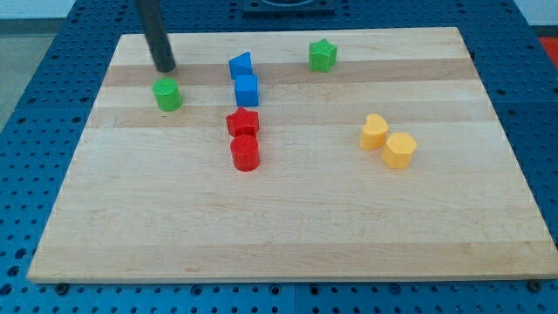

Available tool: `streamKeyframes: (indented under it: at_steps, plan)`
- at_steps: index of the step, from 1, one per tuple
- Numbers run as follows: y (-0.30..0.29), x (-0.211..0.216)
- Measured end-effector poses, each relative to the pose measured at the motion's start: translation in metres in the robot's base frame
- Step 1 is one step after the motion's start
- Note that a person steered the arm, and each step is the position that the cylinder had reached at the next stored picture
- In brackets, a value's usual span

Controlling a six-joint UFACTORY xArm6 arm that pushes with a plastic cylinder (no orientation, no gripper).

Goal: Move the green circle to the left side of the blue triangle

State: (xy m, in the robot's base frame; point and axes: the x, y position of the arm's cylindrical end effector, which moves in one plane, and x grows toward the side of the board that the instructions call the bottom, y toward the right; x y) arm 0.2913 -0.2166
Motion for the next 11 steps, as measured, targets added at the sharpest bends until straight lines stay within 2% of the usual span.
streamKeyframes:
  at_steps: [1,3,4,5,9,10,11]
  plan:
    - [-0.018,0.039]
    - [0.006,0.112]
    - [0.006,0.130]
    - [0.010,0.123]
    - [0.014,-0.031]
    - [0.014,-0.028]
    - [0.012,0.006]
